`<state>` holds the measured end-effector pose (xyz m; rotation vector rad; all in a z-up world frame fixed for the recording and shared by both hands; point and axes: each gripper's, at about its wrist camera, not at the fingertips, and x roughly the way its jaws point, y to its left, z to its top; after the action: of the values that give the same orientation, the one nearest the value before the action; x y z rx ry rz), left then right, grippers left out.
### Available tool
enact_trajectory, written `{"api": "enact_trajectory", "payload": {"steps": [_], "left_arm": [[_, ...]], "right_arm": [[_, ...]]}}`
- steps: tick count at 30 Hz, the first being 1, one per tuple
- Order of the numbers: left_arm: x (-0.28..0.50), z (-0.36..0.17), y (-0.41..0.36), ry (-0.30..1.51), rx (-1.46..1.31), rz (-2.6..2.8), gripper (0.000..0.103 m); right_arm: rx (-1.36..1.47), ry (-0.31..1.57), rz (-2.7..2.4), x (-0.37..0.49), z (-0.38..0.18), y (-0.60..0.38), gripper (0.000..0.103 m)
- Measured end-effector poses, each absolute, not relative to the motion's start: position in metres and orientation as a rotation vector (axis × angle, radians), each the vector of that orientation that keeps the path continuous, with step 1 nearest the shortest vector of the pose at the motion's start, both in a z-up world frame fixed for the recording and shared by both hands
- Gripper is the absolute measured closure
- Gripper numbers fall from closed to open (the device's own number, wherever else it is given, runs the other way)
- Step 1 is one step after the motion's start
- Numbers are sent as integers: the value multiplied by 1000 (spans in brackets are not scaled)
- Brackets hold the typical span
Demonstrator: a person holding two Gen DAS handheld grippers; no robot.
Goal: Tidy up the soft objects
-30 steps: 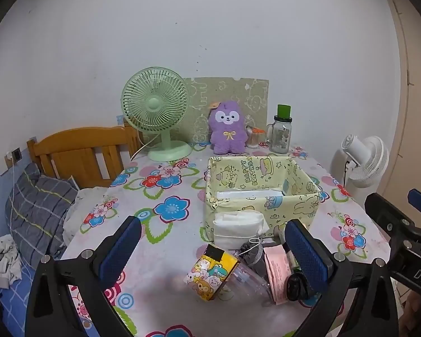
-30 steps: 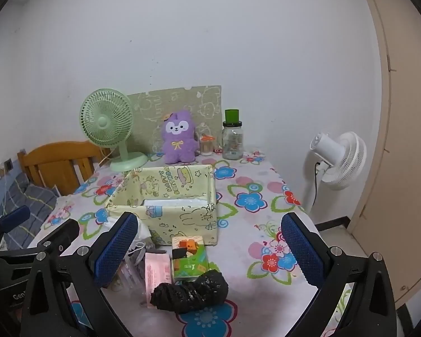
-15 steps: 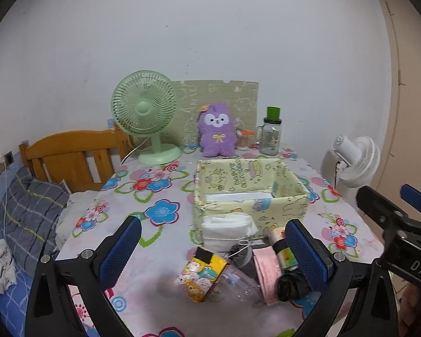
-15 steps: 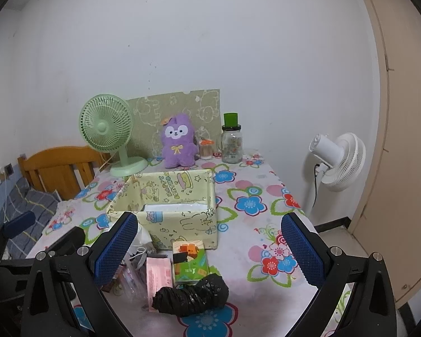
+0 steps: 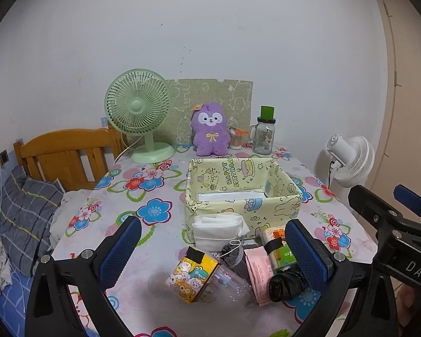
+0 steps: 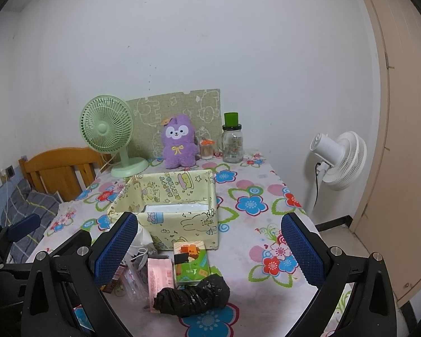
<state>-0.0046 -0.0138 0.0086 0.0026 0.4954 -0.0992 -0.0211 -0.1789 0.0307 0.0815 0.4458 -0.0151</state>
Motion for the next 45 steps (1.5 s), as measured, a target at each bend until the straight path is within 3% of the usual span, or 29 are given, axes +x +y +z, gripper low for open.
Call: {"api": "enact_trajectory", "payload": {"steps": [45], "left_arm": [[1, 4, -3, 519, -36, -89, 0]], "right_arm": [[79, 452, -30, -19, 28, -176, 0]]}}
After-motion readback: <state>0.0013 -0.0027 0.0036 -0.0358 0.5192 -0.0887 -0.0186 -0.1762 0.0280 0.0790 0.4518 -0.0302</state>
